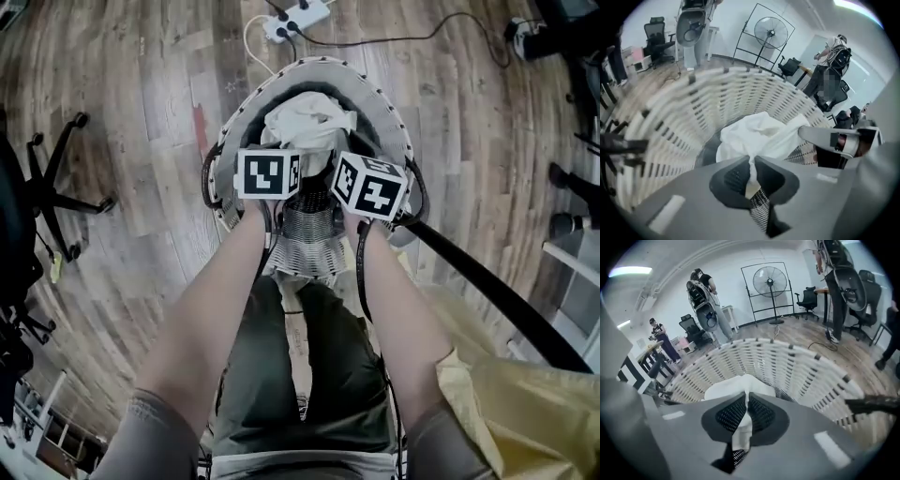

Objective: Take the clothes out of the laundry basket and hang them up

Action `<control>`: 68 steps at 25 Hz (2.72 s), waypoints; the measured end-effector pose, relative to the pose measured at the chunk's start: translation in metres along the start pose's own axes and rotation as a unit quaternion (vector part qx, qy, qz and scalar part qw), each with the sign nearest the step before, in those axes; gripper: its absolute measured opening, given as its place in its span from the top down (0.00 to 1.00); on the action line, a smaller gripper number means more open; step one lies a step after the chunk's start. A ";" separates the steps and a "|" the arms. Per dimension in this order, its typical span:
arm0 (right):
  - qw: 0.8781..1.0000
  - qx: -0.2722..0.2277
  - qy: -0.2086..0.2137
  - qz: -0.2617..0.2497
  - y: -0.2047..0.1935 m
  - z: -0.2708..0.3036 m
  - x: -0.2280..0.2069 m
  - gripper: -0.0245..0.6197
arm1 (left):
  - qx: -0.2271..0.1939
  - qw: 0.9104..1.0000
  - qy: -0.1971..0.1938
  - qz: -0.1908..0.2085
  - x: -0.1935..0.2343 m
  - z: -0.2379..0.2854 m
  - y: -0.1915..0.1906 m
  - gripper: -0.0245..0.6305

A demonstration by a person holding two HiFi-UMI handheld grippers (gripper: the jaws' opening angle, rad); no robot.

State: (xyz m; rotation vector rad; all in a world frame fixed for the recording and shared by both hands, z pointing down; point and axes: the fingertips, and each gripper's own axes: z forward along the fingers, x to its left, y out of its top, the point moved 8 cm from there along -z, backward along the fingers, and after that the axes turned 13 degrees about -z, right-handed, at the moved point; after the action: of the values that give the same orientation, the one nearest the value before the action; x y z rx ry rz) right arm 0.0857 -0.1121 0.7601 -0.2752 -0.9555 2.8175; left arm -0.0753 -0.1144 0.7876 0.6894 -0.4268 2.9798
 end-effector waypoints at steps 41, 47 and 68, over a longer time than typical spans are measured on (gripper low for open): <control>0.940 -0.314 0.091 -0.093 0.287 -0.600 0.131 0.90 | -0.240 0.921 -0.216 0.218 -0.231 -0.604 0.072 0.92; 0.929 -0.342 0.086 -0.113 0.285 -0.660 0.135 0.90 | -0.243 0.902 -0.251 0.255 -0.257 -0.648 0.062 0.92; 0.921 -0.379 0.019 -0.088 0.261 -0.719 0.102 0.90 | -0.223 0.865 -0.318 0.318 -0.327 -0.659 0.060 0.92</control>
State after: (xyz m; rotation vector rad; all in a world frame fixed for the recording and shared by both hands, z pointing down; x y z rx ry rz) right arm 0.1233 0.1245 0.0264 -0.3010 -1.9151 2.1462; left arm -0.0665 0.0146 0.0612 1.7345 -1.5966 2.8591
